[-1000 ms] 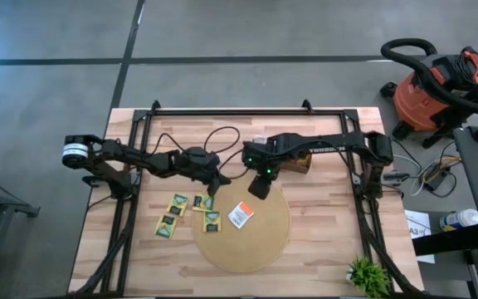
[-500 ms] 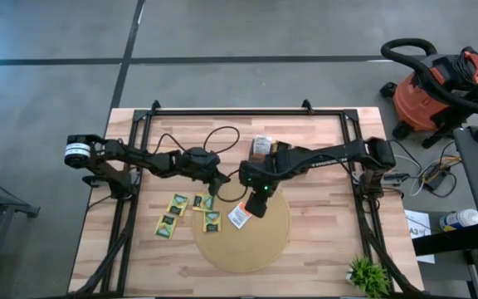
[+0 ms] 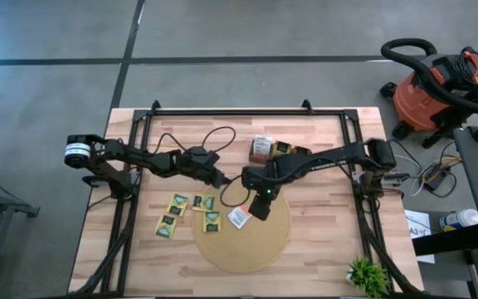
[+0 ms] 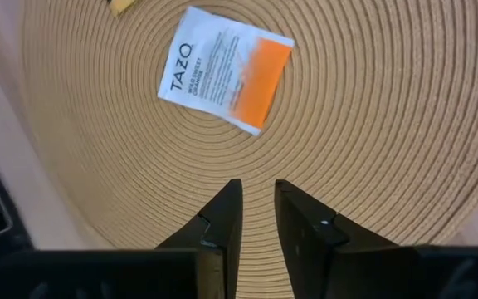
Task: Pick & Place Tea
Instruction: Put the orange tea bag into the left section of the wooden organizer
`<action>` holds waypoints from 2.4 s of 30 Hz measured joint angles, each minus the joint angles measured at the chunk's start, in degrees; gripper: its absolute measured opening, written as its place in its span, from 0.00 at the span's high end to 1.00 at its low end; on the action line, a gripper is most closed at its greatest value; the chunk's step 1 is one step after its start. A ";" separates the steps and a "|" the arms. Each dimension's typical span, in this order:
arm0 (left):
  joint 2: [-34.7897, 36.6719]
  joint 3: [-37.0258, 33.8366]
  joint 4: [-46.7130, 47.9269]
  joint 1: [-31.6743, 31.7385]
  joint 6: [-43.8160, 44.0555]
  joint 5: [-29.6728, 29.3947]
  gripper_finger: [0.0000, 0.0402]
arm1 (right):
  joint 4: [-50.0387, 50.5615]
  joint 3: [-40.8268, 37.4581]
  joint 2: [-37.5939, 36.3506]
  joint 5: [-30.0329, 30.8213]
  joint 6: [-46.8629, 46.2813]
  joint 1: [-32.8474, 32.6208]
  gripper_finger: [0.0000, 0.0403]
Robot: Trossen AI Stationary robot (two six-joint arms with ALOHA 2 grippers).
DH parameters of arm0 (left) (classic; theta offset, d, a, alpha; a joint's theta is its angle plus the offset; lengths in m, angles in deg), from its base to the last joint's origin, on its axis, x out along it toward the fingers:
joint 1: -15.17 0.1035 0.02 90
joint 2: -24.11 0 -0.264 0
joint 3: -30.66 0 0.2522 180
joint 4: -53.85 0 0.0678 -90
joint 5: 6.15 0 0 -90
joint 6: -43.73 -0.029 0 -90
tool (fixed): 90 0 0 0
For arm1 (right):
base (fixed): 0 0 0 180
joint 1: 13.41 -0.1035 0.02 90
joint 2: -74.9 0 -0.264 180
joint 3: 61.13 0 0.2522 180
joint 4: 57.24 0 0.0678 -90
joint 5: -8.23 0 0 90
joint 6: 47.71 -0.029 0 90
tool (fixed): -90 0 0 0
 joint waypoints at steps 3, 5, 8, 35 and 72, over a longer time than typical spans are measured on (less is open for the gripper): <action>0.48 0.56 0.02 -0.89 4.78 1.80 0.99 | -0.38 0.00 0.00 4.60 0.50 -1.84 0.83; 1.14 1.01 0.00 -2.11 7.18 1.80 0.99 | -0.55 0.00 0.00 7.59 1.66 -3.19 0.84; 1.85 2.06 -0.06 -4.71 10.05 -0.57 0.99 | -0.54 0.00 0.00 10.86 3.59 -5.22 0.84; 2.24 4.48 18.97 -23.58 20.75 -24.63 0.99 | -26.31 -9.08 0.01 14.42 -1.11 -8.10 0.88; 1.88 4.46 18.76 -22.29 11.29 -24.61 0.99 | -36.57 -13.38 8.87 14.38 -6.69 -7.72 0.88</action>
